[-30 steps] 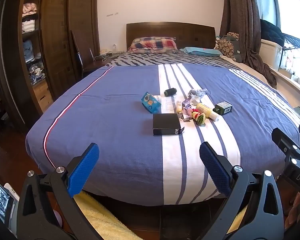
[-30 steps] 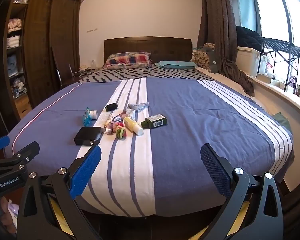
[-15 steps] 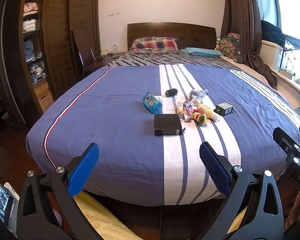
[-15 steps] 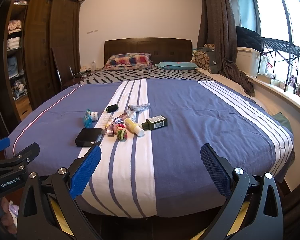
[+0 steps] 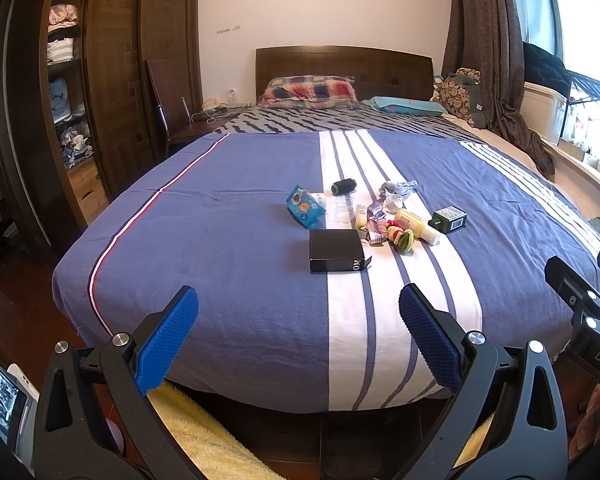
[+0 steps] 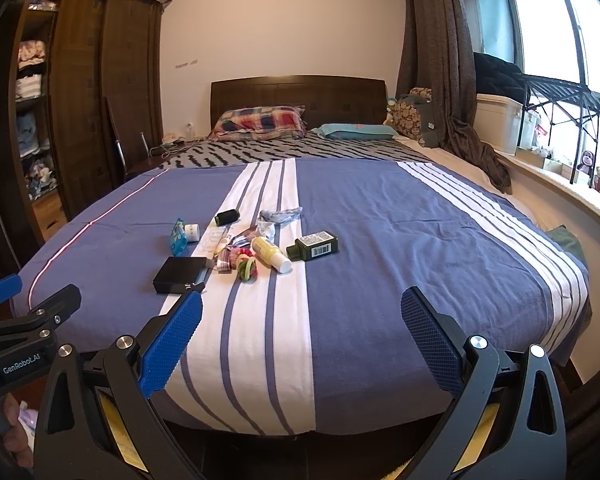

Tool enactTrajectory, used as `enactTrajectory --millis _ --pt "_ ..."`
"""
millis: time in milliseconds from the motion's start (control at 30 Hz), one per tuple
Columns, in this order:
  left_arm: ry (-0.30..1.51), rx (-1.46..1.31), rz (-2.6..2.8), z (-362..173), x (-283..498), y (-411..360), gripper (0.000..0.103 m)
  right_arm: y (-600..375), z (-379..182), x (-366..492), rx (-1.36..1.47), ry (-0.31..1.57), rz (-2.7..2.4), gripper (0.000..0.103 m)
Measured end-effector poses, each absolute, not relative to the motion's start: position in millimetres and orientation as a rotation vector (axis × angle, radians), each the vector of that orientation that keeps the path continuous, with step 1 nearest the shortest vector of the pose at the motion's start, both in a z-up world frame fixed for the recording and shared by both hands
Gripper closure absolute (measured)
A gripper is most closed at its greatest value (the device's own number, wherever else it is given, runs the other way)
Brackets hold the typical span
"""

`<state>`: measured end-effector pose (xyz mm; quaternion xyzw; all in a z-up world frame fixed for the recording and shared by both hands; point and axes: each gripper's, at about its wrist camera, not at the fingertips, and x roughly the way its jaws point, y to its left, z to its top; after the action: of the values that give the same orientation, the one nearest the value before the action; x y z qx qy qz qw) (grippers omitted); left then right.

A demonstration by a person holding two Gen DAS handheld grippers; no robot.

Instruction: Collect trash

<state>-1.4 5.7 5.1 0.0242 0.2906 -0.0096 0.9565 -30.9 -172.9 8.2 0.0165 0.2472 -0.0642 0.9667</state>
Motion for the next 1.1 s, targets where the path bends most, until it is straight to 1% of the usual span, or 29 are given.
enactTrajectory --millis 1100 --pt "0.587 0.046 -0.02 6.2 -1.8 7.7 0.008 -173.5 8.1 -32.9 0.039 0.493 -0.125 0.003"
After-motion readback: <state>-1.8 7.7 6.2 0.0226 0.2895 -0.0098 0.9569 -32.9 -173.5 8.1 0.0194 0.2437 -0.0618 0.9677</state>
